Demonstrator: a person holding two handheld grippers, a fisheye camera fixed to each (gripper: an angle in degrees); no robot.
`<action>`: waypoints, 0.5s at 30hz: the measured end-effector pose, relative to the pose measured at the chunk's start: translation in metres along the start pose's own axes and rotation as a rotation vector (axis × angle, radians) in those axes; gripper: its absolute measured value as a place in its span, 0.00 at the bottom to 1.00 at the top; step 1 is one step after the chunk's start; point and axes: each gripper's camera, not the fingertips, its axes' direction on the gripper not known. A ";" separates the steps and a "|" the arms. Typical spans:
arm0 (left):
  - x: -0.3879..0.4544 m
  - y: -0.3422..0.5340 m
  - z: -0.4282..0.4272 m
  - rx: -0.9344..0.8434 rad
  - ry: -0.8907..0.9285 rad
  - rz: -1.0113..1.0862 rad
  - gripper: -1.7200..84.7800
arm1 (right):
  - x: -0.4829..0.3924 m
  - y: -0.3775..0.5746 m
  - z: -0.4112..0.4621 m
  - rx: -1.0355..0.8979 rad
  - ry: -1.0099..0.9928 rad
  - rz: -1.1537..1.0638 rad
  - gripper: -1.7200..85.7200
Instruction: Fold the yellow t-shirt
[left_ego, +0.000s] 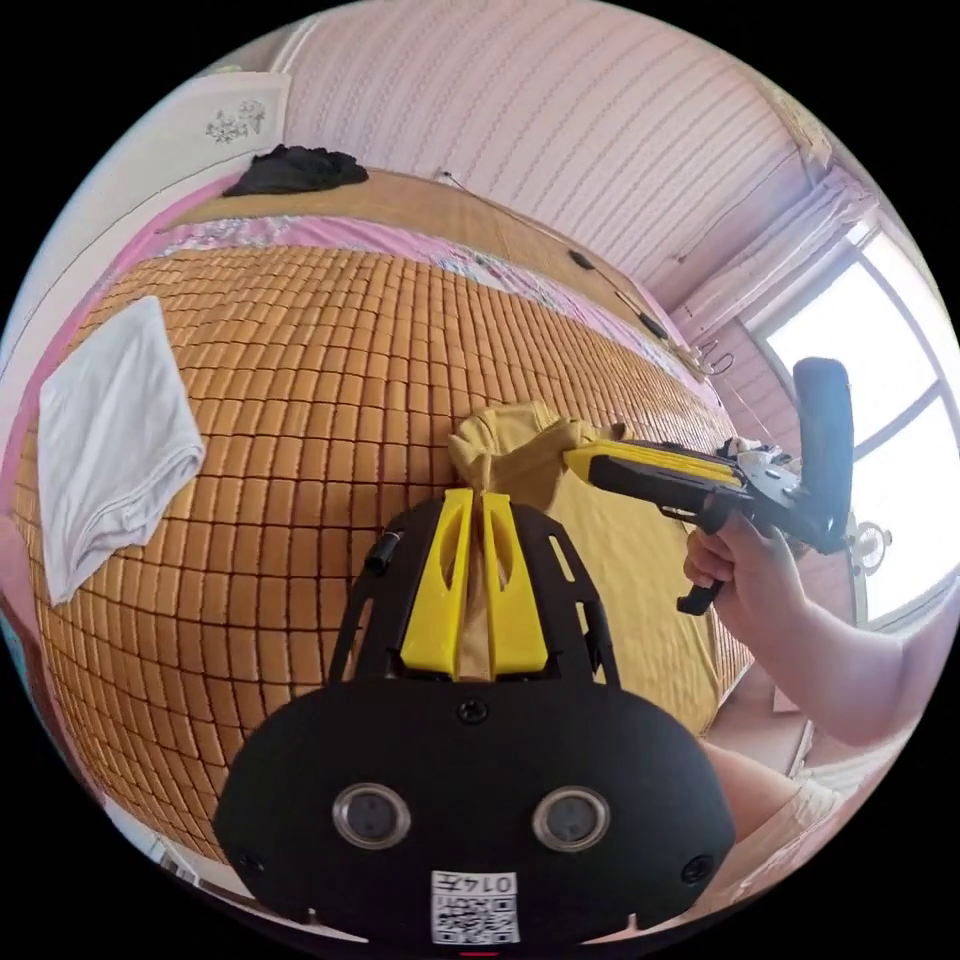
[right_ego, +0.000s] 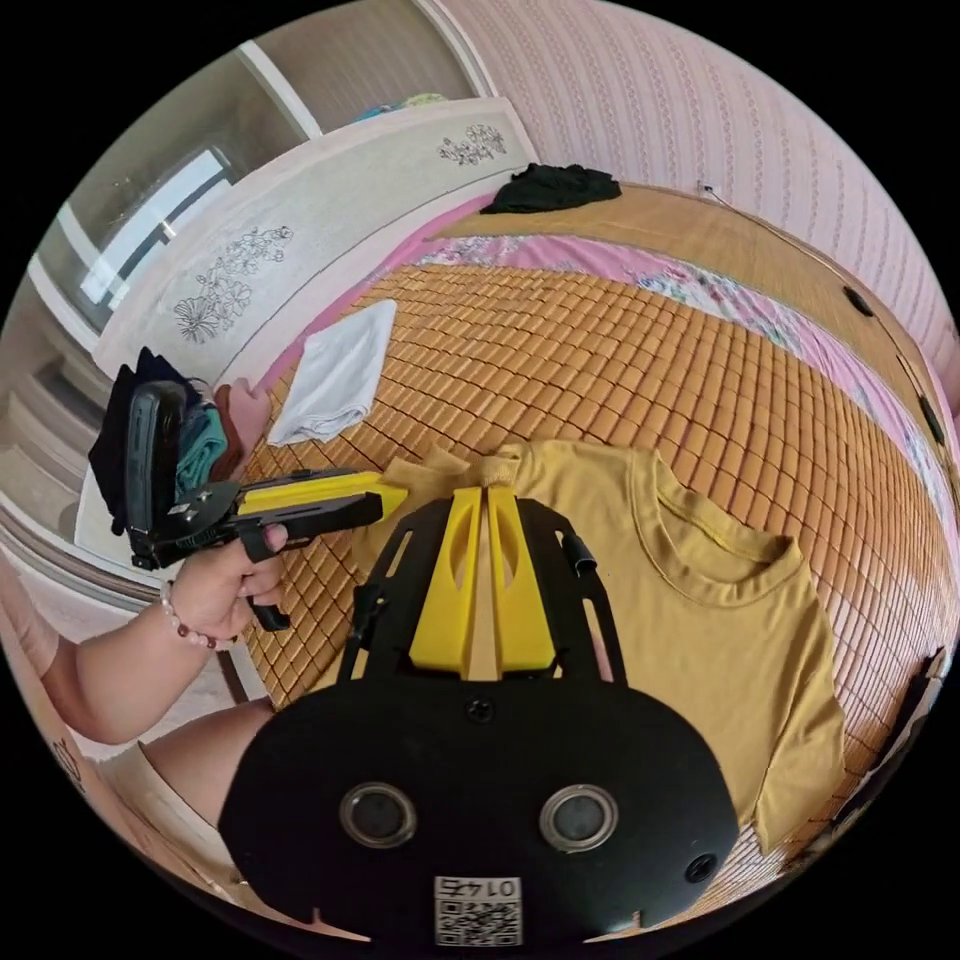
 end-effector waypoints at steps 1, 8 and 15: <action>-0.014 0.010 -0.022 0.033 -0.010 -0.044 0.01 | -0.016 -0.012 0.010 0.018 -0.038 -0.035 0.02; -0.086 0.063 -0.072 0.103 -0.088 -0.305 0.01 | -0.093 -0.057 0.115 -0.110 -0.091 -0.178 0.03; -0.126 0.090 -0.062 0.074 -0.018 -0.515 0.05 | -0.116 -0.069 0.147 -0.174 -0.107 -0.234 0.07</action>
